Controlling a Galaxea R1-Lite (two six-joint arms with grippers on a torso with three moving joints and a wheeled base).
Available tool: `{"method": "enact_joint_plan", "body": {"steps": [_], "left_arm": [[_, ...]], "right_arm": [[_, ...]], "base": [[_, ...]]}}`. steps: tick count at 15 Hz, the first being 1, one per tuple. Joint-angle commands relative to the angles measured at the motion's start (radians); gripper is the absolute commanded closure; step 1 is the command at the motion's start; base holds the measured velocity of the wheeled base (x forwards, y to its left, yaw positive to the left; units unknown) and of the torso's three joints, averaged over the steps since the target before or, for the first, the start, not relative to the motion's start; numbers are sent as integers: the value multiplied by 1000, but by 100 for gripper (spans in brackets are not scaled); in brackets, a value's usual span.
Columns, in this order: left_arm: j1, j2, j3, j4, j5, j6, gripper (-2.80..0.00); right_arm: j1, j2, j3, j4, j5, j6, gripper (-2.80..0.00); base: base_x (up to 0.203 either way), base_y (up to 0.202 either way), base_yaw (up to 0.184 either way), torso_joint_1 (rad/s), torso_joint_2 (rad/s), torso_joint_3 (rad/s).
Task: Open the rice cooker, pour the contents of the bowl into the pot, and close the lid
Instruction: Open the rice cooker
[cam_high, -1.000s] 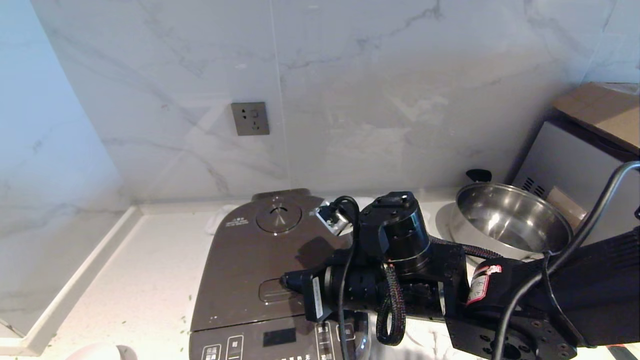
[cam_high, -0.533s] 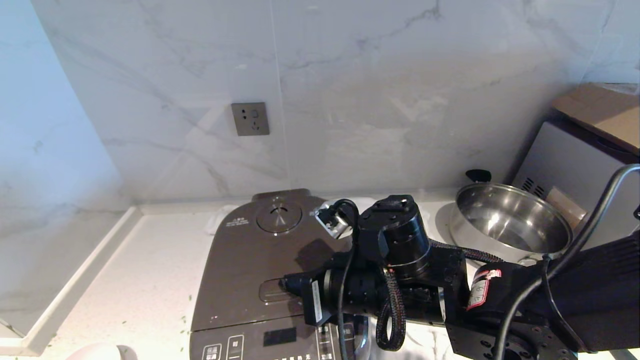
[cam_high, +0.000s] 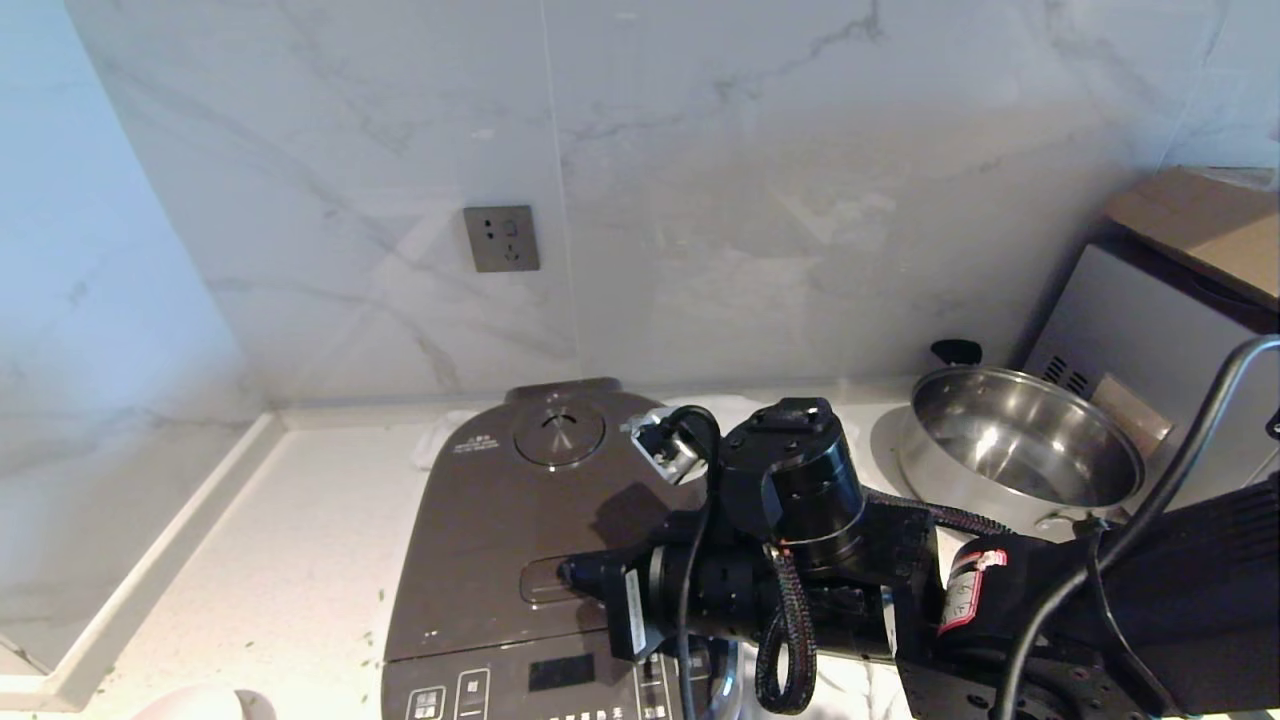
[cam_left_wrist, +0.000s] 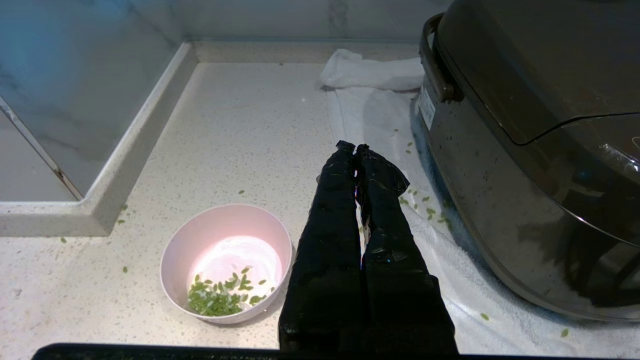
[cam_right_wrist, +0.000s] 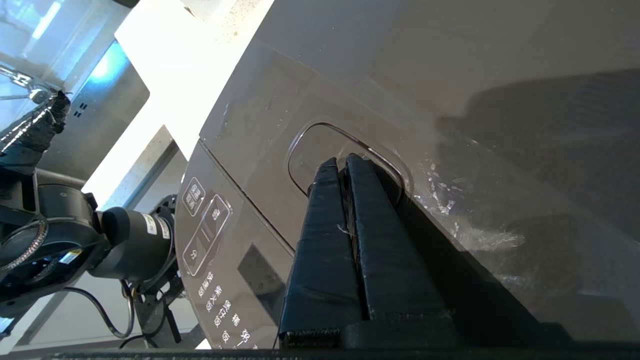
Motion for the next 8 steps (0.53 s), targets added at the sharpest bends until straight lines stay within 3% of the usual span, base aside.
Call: {"method": "enact_joint_plan", "body": {"steps": [1,8], "left_arm": [[0,1,0,2,0,0,0],[0,1,0,1,0,-2,0]], "right_arm": [[-1,3,7,1,2,18,0],[-6,-15,2,-6,2,28,0]], "base": [[0,0,0,0,0,0],[0,0,0,0,0,0]]}}
